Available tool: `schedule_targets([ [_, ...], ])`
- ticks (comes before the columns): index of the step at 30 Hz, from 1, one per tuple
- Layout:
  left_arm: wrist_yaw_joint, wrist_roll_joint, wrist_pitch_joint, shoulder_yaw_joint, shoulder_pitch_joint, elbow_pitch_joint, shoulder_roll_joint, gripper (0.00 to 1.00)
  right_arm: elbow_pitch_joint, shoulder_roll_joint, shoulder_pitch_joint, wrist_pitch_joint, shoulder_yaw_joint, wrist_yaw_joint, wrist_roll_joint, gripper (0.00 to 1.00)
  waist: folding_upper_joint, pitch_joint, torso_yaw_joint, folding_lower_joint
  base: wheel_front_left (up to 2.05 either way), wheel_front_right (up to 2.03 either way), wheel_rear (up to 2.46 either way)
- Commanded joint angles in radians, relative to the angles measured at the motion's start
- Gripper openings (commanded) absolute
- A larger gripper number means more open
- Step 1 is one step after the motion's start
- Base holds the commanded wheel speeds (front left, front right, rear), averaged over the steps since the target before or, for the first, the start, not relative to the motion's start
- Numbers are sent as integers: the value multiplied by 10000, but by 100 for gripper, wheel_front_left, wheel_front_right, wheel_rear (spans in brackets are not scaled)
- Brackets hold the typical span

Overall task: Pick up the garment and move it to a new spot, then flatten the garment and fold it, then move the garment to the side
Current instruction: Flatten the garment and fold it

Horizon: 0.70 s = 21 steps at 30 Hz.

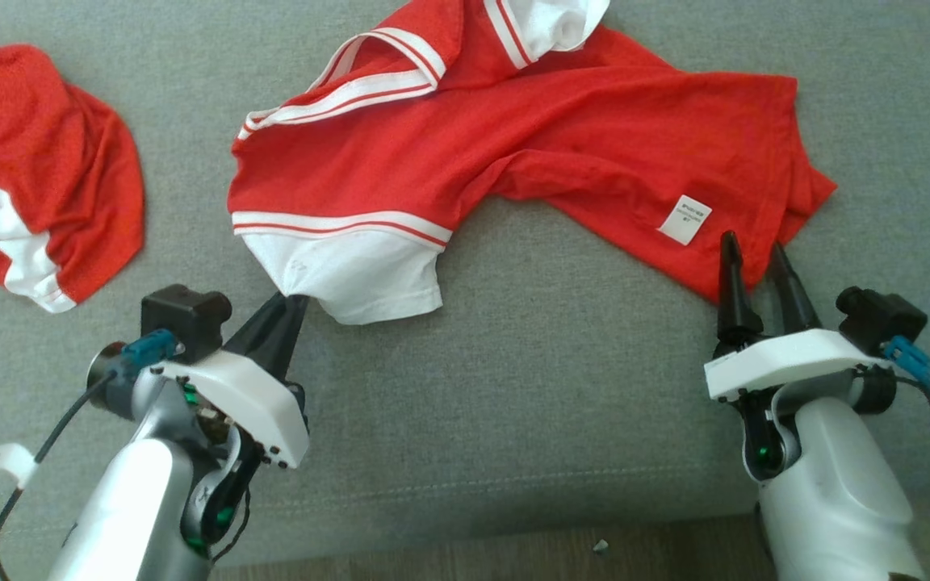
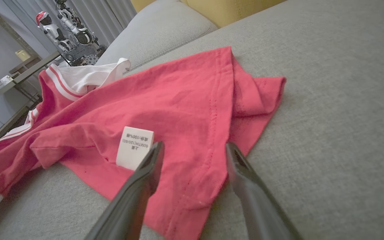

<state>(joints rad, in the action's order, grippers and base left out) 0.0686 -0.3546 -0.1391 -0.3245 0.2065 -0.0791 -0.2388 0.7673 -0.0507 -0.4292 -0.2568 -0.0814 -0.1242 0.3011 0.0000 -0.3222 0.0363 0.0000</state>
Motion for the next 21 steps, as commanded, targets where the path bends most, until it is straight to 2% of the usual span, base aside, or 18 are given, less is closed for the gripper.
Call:
schedule_targets([
  [1,-94,-7,97,322,311,275,-270,0,-79,5,-82,-49,-293,-65,186,80,0,45,-5,0,0,0,0],
  [2,-98,-11,92,313,302,265,-277,0,48,5,-107,-49,-311,-65,255,58,0,72,-9,0,0,0,0],
  [3,-103,-17,88,307,296,258,-285,0,167,5,-145,-49,-323,-65,308,47,0,99,-13,0,0,0,0],
  [5,-109,-22,86,301,289,249,-293,0,266,5,-187,-49,-328,-65,341,43,0,133,-18,0,0,0,0],
  [6,-120,-16,89,296,283,246,-306,0,361,5,-228,-49,-320,-65,344,29,0,161,-19,0,0,0,0],
  [7,-132,-15,96,292,279,248,-312,0,486,5,-266,-49,-310,-65,344,5,0,181,-22,0,0,0,0],
  [8,-141,-20,101,287,275,246,-314,0,579,5,-306,-49,-308,-65,356,0,0,203,-26,0,0,0,0],
  [15,-197,-79,319,292,204,222,-297,0,578,5,-425,-49,-112,-65,229,0,0,429,-5,0,0,0,0],
  [21,-98,-607,1015,647,444,650,-73,0,-1371,5,-152,-49,552,-65,12,0,0,807,64,0,0,0,0],
])
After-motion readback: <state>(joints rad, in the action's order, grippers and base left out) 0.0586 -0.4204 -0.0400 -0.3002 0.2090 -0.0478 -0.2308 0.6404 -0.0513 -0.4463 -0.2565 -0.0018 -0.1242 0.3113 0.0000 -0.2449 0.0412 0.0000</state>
